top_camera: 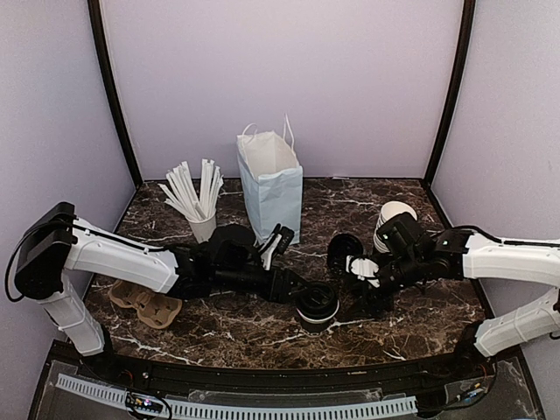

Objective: Pack the takeout coffee

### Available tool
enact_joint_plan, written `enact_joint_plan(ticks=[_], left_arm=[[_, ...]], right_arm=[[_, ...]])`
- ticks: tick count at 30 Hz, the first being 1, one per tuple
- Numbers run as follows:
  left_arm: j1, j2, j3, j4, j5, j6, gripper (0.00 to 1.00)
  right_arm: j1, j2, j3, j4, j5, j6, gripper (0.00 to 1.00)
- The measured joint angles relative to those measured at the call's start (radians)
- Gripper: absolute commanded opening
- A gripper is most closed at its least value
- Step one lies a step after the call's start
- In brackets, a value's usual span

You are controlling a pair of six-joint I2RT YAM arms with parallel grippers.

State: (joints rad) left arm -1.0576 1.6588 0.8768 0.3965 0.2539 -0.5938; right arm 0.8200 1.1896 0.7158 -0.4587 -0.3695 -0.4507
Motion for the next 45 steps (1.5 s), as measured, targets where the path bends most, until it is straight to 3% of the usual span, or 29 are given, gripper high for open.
enact_joint_plan(ticks=[23, 45], left_arm=[[-0.003, 0.023, 0.000, 0.038, 0.040, -0.029, 0.54], [-0.007, -0.019, -0.032, 0.010, 0.054, -0.040, 0.55]], right_arm=[[0.000, 0.097, 0.045, 0.062, 0.050, 0.046, 0.73], [-0.002, 0.007, 0.051, -0.016, 0.024, -0.040, 0.69]])
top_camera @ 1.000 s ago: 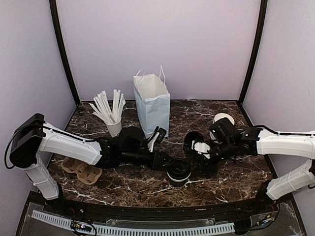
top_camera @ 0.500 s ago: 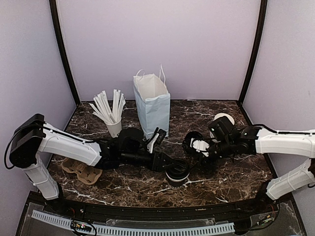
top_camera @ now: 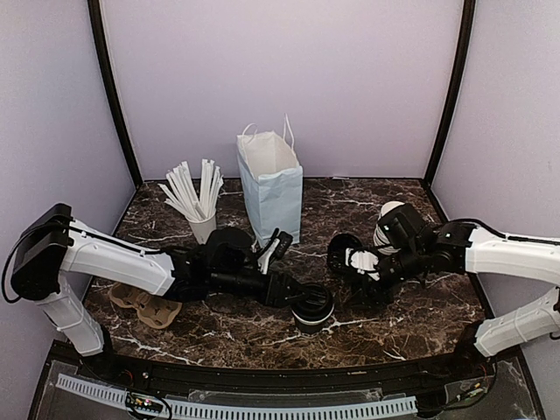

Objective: Pack the takeout coffee

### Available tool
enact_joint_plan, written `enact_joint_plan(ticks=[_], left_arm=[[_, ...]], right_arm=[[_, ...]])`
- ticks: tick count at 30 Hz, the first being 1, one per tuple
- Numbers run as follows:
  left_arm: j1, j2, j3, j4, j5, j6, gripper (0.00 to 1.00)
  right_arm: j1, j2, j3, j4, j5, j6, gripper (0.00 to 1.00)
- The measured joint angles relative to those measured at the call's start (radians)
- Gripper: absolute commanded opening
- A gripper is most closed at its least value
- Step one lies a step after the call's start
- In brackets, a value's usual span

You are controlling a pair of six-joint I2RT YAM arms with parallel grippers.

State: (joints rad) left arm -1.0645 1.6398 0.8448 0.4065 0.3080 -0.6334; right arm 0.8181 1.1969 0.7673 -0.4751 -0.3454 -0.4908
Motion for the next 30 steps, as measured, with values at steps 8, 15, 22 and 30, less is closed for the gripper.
enact_joint_plan(ticks=[8, 15, 22, 30], left_arm=[[-0.001, -0.071, -0.030, -0.056, -0.037, 0.025, 0.61], [-0.001, -0.187, -0.067, -0.087, -0.090, 0.051, 0.60], [-0.001, -0.153, -0.081, -0.068, -0.097, 0.029, 0.57], [-0.001, -0.075, -0.079, 0.012, -0.073, -0.005, 0.53]], right_arm=[[0.008, -0.013, 0.126, -0.106, -0.036, -0.127, 0.81], [0.079, 0.031, 0.188, -0.136, -0.037, -0.197, 0.83], [0.150, 0.089, 0.189, -0.136, 0.026, -0.217, 0.86], [0.179, 0.102, 0.191, -0.132, 0.085, -0.235, 0.82]])
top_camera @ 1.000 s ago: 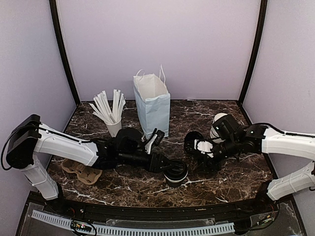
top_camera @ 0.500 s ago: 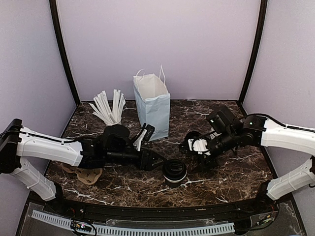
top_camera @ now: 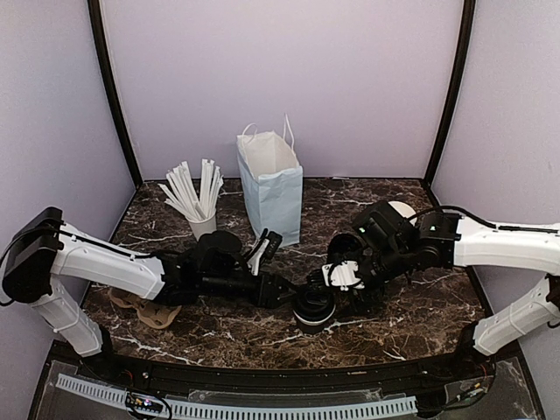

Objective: Pack the takeout coffee

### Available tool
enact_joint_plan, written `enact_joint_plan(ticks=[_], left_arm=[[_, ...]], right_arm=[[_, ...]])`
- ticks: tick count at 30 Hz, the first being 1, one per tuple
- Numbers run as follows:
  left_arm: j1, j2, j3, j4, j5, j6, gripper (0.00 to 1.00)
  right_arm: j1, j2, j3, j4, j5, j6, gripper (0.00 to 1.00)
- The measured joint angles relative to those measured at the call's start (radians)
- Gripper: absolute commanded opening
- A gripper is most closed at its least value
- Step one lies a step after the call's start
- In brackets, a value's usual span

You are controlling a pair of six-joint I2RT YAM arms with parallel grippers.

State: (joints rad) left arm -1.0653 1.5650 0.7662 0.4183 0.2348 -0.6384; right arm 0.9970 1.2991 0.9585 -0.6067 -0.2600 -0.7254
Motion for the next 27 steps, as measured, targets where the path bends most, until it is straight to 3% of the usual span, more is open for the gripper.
enact_joint_plan(ticks=[21, 27], left_arm=[[0.000, 0.037, 0.008, 0.045, 0.046, -0.032, 0.53], [0.000, 0.042, 0.013, 0.045, 0.053, -0.036, 0.54]], right_arm=[[0.088, -0.025, -0.017, -0.019, 0.118, -0.026, 0.63], [0.110, -0.037, -0.040, 0.013, 0.191, -0.022, 0.67]])
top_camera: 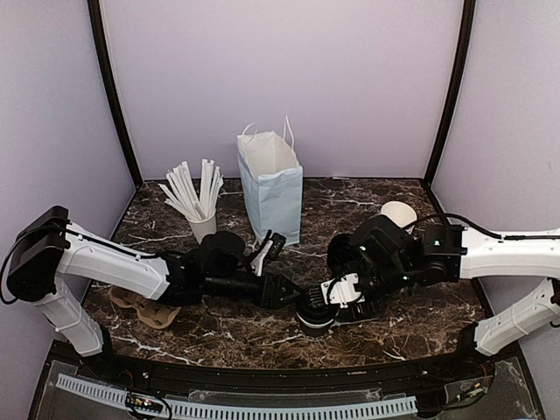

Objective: Pack the takeout coffee

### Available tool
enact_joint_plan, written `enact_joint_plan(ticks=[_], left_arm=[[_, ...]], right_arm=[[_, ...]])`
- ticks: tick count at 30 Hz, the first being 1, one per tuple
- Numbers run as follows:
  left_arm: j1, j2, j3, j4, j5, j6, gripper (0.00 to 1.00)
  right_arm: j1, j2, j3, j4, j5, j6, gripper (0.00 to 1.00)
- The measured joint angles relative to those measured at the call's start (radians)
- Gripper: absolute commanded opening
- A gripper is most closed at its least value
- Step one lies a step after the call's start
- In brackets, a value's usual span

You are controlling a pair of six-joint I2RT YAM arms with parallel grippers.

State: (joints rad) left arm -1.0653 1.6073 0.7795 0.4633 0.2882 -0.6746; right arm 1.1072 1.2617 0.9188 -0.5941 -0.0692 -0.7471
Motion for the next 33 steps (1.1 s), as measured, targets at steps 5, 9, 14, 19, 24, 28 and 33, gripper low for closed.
enact_joint_plan(ticks=[5, 9, 14, 19, 24, 28, 33], left_arm=[[0.000, 0.000, 0.000, -0.001, 0.004, 0.000, 0.54], [0.000, 0.000, 0.001, -0.002, 0.005, 0.001, 0.54], [0.000, -0.010, 0.004, -0.023, -0.003, 0.017, 0.57], [-0.010, -0.100, -0.012, -0.089, -0.060, 0.060, 0.58], [-0.060, -0.263, -0.137, -0.098, -0.139, 0.073, 0.57], [-0.168, -0.257, -0.194, -0.098, -0.196, 0.088, 0.56], [-0.262, -0.132, -0.201, -0.007, -0.258, 0.078, 0.56]], right_arm=[[0.020, -0.023, -0.031, 0.030, 0.048, 0.001, 0.71], [0.031, -0.037, -0.037, 0.024, 0.062, 0.002, 0.75], [0.031, -0.089, -0.037, 0.001, 0.043, 0.010, 0.78], [-0.002, -0.122, -0.019, -0.046, -0.003, 0.031, 0.79], [-0.072, -0.150, 0.005, -0.071, -0.062, 0.051, 0.76], [-0.111, -0.148, 0.018, -0.071, -0.106, 0.067, 0.73], [-0.150, -0.067, 0.089, -0.083, -0.203, 0.080, 0.76]])
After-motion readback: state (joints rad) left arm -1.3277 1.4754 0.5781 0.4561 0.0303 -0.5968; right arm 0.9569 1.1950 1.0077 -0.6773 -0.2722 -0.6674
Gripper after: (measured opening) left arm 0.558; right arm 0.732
